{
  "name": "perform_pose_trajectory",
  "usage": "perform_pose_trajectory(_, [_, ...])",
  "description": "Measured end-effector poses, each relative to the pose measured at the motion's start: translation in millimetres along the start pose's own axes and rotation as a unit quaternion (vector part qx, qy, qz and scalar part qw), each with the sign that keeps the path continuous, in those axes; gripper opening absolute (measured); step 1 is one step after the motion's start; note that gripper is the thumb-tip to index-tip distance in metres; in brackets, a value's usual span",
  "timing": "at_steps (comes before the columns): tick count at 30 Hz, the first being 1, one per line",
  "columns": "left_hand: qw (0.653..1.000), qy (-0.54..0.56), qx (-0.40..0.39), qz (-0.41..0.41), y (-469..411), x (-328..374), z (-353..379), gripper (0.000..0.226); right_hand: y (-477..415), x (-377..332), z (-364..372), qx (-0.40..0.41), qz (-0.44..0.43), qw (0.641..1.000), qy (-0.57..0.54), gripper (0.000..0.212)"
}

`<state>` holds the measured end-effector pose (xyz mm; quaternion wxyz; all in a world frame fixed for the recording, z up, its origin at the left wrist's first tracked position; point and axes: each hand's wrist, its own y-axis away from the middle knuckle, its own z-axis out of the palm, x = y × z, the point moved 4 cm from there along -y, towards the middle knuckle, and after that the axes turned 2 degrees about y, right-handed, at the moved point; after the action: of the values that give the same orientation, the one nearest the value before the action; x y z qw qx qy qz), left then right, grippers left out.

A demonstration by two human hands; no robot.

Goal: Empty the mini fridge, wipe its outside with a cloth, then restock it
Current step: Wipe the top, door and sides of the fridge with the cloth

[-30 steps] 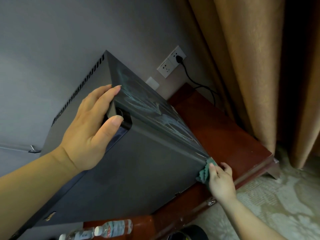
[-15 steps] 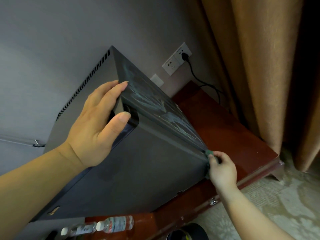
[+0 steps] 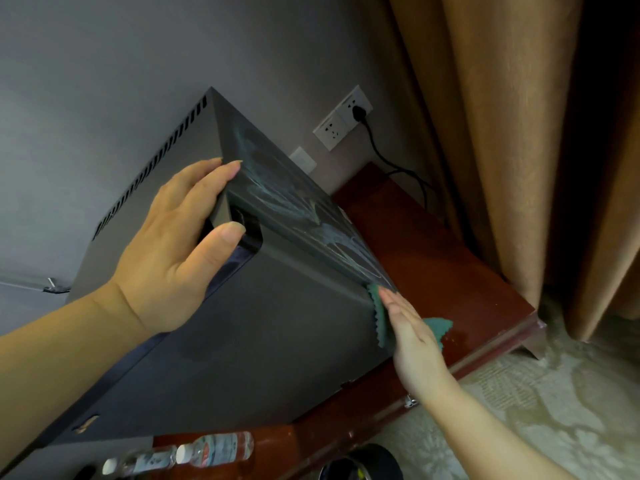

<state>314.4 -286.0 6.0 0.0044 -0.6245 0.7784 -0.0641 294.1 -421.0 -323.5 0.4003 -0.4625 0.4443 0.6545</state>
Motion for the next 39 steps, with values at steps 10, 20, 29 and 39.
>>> perform_pose_trajectory(10, [1.0,-0.003,-0.002,0.003,-0.2,-1.2,-0.2,0.078,-18.5,52.4,-21.4,0.022,0.123,0.991,0.052,0.044])
perform_pose_trajectory(20, [1.0,-0.009,-0.001,-0.005,0.5,-1.0,-0.7,0.079,13.7,62.8,-10.5,0.116,0.262,0.944,-0.165,0.048])
perform_pose_trajectory(29, [1.0,0.001,0.009,-0.007,0.3,-0.6,-0.7,0.082,29.8,2.5,21.6,0.137,0.327,0.835,-0.42,0.033])
perform_pose_trajectory(39, [0.999,0.007,0.007,-0.037,1.1,2.3,-1.4,0.078,49.4,-73.0,51.3,0.117,0.081,0.965,-0.22,0.05])
